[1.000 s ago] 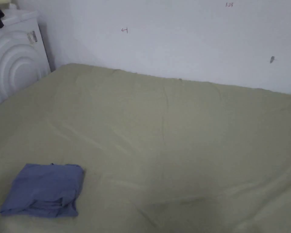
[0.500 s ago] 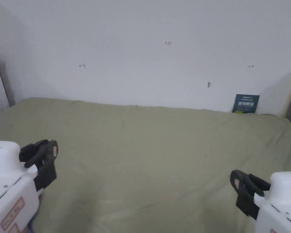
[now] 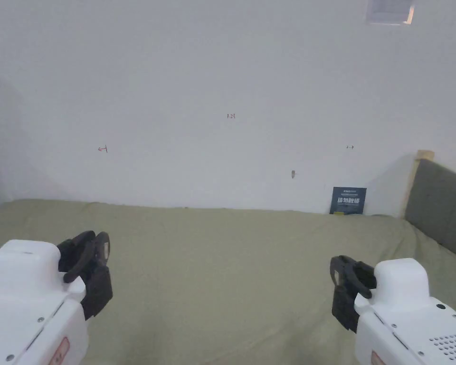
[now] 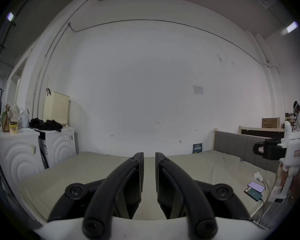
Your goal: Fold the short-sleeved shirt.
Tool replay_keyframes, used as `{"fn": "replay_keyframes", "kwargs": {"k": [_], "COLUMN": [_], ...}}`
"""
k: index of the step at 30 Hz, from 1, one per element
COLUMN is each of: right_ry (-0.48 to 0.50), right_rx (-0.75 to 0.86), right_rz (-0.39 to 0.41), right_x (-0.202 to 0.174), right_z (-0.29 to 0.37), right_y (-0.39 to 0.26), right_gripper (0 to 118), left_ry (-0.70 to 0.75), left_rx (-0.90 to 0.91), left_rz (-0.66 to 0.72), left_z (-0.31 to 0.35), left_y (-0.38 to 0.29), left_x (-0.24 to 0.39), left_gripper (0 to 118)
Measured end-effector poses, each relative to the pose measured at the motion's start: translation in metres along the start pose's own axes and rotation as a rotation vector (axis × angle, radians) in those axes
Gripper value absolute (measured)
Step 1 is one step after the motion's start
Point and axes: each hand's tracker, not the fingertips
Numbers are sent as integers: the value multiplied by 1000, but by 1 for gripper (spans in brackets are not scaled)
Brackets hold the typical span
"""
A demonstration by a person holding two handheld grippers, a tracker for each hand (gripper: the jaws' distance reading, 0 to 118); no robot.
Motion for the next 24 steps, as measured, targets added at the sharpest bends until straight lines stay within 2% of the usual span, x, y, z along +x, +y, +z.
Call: {"fn": "replay_keyframes", "kwargs": {"k": [4, 6, 8, 9, 10, 11, 12, 13, 15, 24], "right_ry": [-14, -8, -23, -22, -23, -26, -28, -29, -20, -14], "right_rx": [-10, -19, -19, -13, -11, -9, -4, 5, 20, 5], "right_rz": [16, 16, 26, 29, 30, 30, 31, 32, 31, 36], "right_x": [-1, -2, -4, -3, -3, -4, -4, -5, -5, -8], "right_z": [0, 0, 3, 2, 2, 1, 1, 1, 1, -4], "right_y": [-2, -2, -2, -2, -2, -2, -2, -2, -2, -2], "right_gripper": [18, 20, 36, 51, 75, 94, 108, 117, 118, 118], "left_ry": [6, 4, -19, -18, -16, -20, -20, -19, -18, -12], "left_rx": [-16, -35, -46, -53, -61, -62, -56, -39, -41, -39], "left_rz": [-51, -40, -30, -29, -27, -29, -33, -42, -56, -34], "left_z": [-6, -10, -11, -12, -14, -14, -13, -11, -11, -13], "left_y": [0, -2, -3, -3, -4, -5, -6, -6, -6, -5], "left_x": [11, 10, 11, 11, 11, 13, 13, 14, 15, 15], "left_gripper": [15, 16, 25, 41, 77, 100, 110, 112, 118, 118]}}
